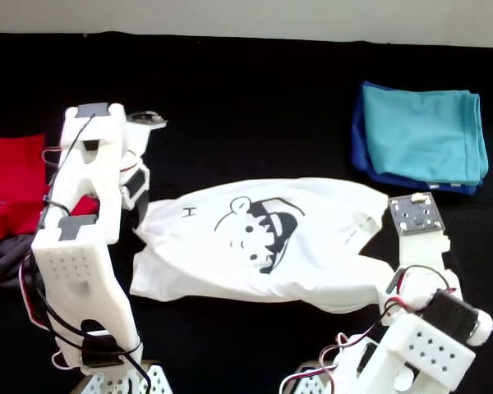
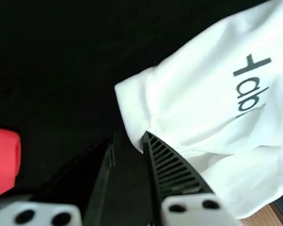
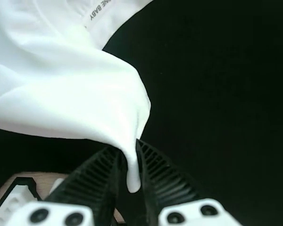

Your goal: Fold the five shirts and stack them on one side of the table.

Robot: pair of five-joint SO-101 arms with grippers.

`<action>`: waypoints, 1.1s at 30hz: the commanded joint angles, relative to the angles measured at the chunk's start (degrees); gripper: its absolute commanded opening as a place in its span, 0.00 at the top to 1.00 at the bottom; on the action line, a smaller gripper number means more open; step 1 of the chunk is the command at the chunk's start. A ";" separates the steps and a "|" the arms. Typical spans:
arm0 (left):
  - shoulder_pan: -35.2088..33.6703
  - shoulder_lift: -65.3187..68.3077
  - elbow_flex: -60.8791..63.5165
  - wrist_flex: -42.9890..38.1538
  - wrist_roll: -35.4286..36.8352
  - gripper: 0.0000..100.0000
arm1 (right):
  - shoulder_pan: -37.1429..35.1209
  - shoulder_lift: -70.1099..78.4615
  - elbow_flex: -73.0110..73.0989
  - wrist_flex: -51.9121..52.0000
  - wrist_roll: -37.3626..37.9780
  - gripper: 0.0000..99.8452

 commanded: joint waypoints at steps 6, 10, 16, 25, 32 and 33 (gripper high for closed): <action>1.36 -19.38 -0.13 1.05 -0.09 0.91 | -7.69 -20.79 1.01 7.25 0.53 0.99; 6.64 -20.62 0.13 -1.23 4.84 0.91 | -7.87 -24.84 4.79 7.87 0.53 0.99; 19.12 -17.63 -0.40 -6.77 12.48 0.91 | -7.43 -24.92 5.67 7.52 0.62 0.99; 34.77 -16.40 2.51 -3.08 12.13 0.91 | -7.16 -24.92 5.67 7.43 0.70 0.99; 33.80 -11.03 7.52 -2.99 12.13 0.91 | -7.43 -24.92 5.76 7.43 0.79 0.99; 33.45 -10.42 8.13 -2.99 12.13 0.91 | -7.43 -24.92 5.76 7.43 0.79 0.99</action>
